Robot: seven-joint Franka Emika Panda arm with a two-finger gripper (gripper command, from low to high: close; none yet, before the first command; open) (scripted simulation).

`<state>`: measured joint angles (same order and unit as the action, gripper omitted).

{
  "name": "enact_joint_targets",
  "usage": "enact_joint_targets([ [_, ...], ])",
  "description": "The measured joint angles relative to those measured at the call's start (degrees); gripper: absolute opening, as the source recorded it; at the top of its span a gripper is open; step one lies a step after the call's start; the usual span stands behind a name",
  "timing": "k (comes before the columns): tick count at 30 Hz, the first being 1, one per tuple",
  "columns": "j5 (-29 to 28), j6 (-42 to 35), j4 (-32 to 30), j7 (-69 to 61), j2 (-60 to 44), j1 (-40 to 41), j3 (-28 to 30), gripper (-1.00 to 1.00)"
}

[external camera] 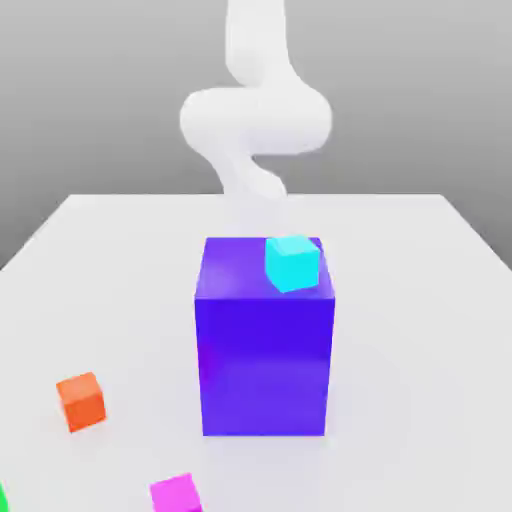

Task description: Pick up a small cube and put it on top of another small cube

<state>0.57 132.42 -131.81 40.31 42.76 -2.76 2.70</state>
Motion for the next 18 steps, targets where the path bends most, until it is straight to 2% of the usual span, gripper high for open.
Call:
enact_joint_targets([
  [18, 9.5, 5.0, -0.3, -43.9, -21.8, -16.4, 18.2, 0.00],
])
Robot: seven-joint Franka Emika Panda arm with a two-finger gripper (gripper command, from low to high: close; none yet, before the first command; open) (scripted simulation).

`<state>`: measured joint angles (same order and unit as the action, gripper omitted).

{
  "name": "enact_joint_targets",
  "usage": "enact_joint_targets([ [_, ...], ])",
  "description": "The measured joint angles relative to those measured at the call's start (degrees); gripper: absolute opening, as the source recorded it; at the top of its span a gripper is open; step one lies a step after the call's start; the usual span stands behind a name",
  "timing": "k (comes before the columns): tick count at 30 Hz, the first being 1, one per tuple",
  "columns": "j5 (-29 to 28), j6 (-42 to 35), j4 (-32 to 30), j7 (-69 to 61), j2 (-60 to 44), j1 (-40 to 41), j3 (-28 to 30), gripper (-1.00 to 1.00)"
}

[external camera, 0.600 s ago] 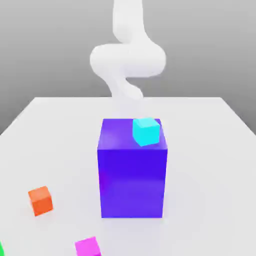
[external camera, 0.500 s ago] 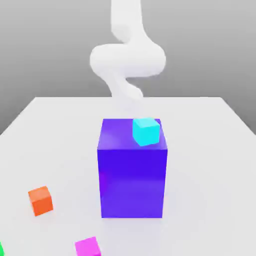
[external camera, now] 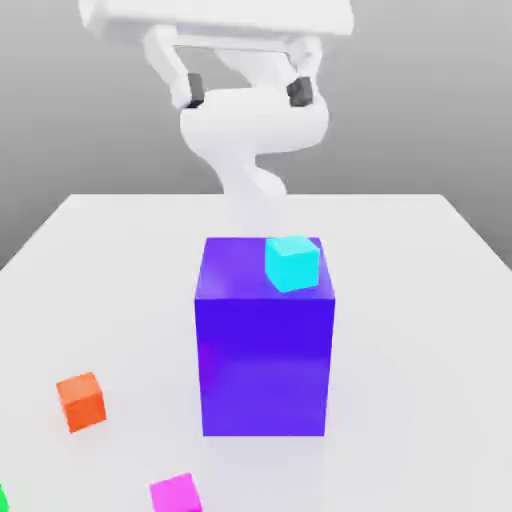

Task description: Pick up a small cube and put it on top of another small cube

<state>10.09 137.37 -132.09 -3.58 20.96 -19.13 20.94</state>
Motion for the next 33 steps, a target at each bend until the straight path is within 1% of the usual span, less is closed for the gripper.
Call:
enact_joint_targets([
  [9, 7.6, 2.1, 0.0, -23.8, -11.5, -4.4, 5.8, 0.00],
  [19, 14.8, 4.4, -0.1, -49.3, -24.1, -5.1, 7.7, 0.00],
  [26, 16.4, 7.0, -0.4, -64.8, -31.7, -2.7, 6.1, 0.00],
  [33, 14.3, 10.7, -1.0, -77.8, -37.9, -0.4, 4.9, 0.00],
])
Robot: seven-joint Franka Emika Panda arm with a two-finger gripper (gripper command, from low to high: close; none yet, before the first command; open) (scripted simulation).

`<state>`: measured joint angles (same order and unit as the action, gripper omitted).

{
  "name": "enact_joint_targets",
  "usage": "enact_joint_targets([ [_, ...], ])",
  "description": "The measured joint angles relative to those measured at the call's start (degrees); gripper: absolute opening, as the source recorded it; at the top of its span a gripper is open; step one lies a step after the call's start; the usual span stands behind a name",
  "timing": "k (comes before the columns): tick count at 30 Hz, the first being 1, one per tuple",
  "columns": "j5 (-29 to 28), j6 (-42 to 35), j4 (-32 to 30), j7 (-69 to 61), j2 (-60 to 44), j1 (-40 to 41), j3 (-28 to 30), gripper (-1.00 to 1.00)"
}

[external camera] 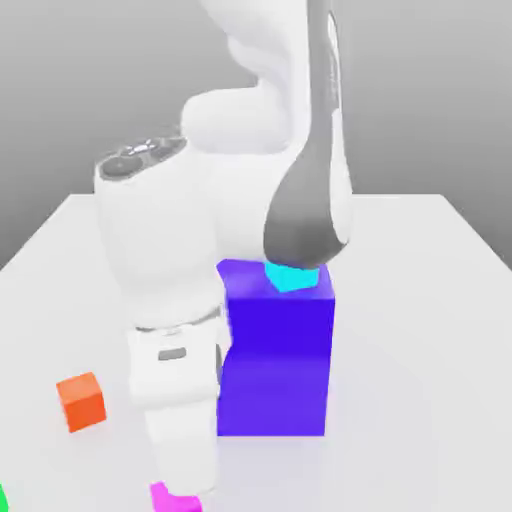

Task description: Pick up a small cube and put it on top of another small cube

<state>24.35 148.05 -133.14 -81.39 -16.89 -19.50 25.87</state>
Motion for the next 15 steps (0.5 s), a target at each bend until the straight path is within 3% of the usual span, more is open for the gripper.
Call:
enact_joint_targets([
  [5, -3.8, 3.0, -0.6, -7.7, -3.6, 1.2, 0.0, 0.00],
  [10, 1.1, 9.3, 1.4, -13.6, -12.1, 6.0, -5.7, 0.00],
  [11, -0.7, 5.9, 1.8, -14.2, -12.8, 6.5, -6.3, -1.00],
  [15, -0.7, 5.8, 1.8, -14.2, -12.8, 6.4, -6.3, -1.00],
])
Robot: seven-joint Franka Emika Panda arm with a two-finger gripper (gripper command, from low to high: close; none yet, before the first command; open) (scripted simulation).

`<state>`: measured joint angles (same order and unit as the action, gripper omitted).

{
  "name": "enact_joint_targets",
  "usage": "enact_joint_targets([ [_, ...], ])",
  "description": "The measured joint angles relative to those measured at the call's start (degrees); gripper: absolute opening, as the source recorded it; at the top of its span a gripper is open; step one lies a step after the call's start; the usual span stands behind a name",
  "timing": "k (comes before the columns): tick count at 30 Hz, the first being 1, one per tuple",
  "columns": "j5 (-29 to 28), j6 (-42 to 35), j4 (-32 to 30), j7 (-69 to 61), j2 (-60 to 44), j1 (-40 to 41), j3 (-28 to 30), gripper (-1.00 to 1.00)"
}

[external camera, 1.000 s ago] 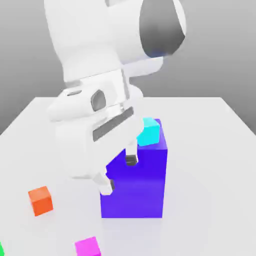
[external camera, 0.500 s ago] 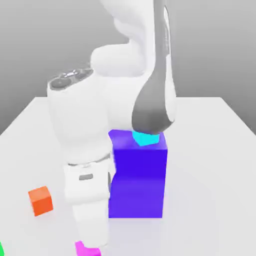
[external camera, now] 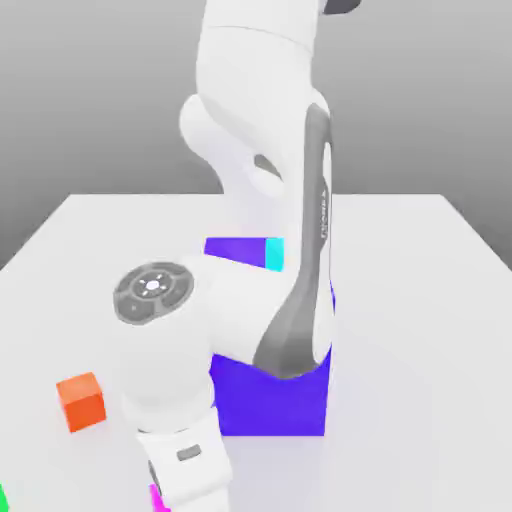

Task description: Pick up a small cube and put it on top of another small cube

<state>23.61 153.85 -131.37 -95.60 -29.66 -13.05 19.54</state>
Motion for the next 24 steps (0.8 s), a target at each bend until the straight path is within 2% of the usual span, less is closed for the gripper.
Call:
enact_joint_targets([
  [2, 0.2, -0.2, 0.2, -0.1, -0.5, 0.5, -0.6, -1.00],
  [3, 1.3, 2.3, 0.0, 0.4, -0.1, 0.4, -0.4, -1.00],
  [8, -4.4, -1.8, -2.0, 4.2, 7.8, -2.8, 4.8, -1.00],
  [21, -6.6, -14.0, 12.4, -29.5, 5.1, 17.4, 7.6, -1.00],
  [24, -4.0, -10.9, 13.9, -33.9, 0.3, 20.9, 5.2, -1.00],
])
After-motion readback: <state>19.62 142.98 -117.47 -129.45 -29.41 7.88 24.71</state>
